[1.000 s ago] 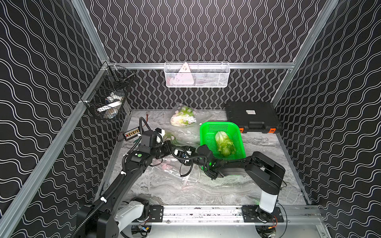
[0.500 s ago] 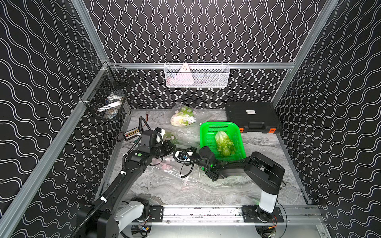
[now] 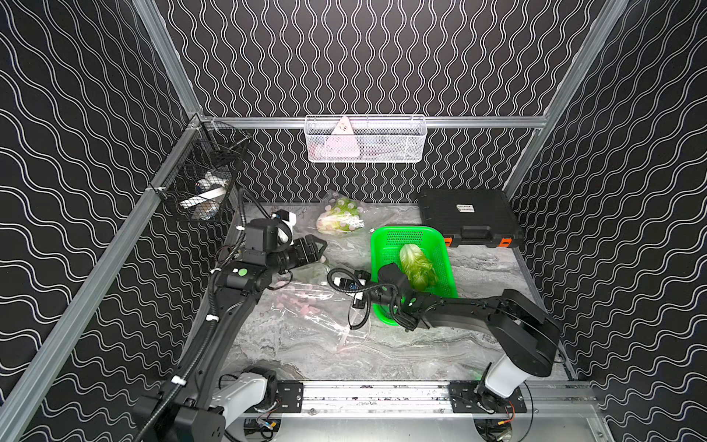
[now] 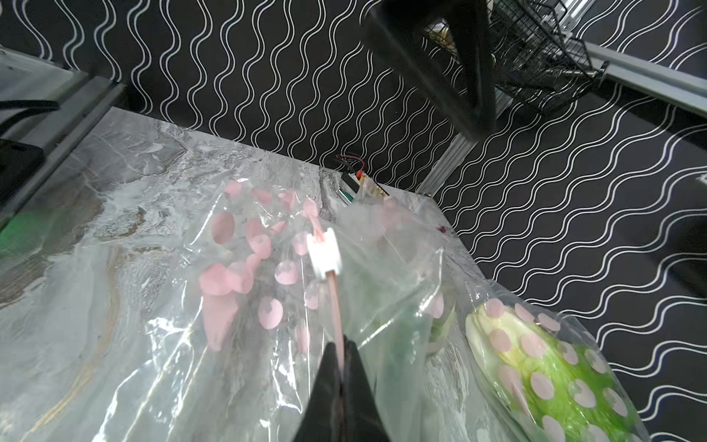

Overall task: Open the zip-top bag and take out the chinese cabbages
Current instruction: Unzip the zipper on the zipper food storage bag.

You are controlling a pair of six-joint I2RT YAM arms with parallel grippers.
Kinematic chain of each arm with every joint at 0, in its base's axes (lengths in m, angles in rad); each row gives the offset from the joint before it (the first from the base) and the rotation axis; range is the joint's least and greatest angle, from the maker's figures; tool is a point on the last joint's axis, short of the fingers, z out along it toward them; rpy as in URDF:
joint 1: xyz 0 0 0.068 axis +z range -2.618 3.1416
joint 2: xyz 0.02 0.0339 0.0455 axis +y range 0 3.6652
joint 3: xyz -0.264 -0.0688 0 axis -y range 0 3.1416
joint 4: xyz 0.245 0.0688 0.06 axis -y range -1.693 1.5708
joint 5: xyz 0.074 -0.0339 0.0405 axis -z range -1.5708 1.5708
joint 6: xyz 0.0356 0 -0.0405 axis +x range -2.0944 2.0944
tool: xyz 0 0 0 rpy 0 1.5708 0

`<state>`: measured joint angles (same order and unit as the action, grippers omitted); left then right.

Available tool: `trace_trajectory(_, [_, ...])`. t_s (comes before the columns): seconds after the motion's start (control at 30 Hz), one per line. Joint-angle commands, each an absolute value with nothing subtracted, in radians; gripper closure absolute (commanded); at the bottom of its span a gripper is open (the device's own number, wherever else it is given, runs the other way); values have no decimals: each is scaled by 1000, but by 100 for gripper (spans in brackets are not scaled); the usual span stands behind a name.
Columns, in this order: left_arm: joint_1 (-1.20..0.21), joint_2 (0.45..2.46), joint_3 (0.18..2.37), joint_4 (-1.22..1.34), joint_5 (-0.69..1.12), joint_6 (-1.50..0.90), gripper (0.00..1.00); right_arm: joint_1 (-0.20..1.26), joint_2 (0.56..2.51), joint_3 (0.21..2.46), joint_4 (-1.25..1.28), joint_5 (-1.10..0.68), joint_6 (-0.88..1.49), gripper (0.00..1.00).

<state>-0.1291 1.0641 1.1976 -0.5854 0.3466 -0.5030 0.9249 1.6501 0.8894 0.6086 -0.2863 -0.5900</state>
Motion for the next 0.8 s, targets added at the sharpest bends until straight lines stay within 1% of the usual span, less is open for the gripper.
trace_trajectory(0.0, [-126, 998, 1294, -716, 228, -276, 1, 885, 1606, 916, 453, -414, -527, 100])
trace_trajectory(0.03, [-127, 970, 1312, -714, 258, -195, 1, 863, 1596, 914, 459, -455, -494, 100])
trace_trajectory(0.1, [-208, 936, 1332, -719, 267, -58, 1, 810, 1586, 913, 483, -536, -414, 100])
trace_trajectory(0.17, [-225, 928, 1351, -768, 420, 126, 1, 755, 1587, 922, 498, -607, -325, 100])
trace_trajectory(0.23, [-227, 944, 1384, -817, 473, 216, 2, 713, 1596, 930, 510, -656, -263, 100])
trace_trajectory(0.3, [-260, 974, 1442, -919, 509, 353, 7, 681, 1600, 940, 499, -695, -216, 100])
trace_trajectory(0.33, [-299, 993, 1461, -979, 511, 449, 11, 667, 1601, 943, 501, -718, -187, 100])
trace_trajectory(0.37, [-340, 1012, 1471, -1028, 492, 529, 16, 653, 1602, 946, 503, -750, -165, 100])
trace_trajectory(0.43, [-397, 1050, 1472, -1090, 439, 629, 23, 642, 1596, 941, 520, -784, -130, 100])
trace_trajectory(0.5, [-433, 1090, 1451, -1098, 396, 667, 28, 640, 1583, 925, 542, -800, -116, 100])
trace_trajectory(0.6, [-452, 1147, 1429, -1094, 475, 719, 34, 640, 1564, 895, 577, -807, -86, 100])
trace_trajectory(0.67, [-452, 1155, 1391, -1006, 497, 719, 36, 640, 1553, 868, 621, -805, -59, 100])
trace_trajectory(0.77, [-452, 1162, 1345, -879, 523, 725, 49, 640, 1539, 847, 649, -805, -35, 100])
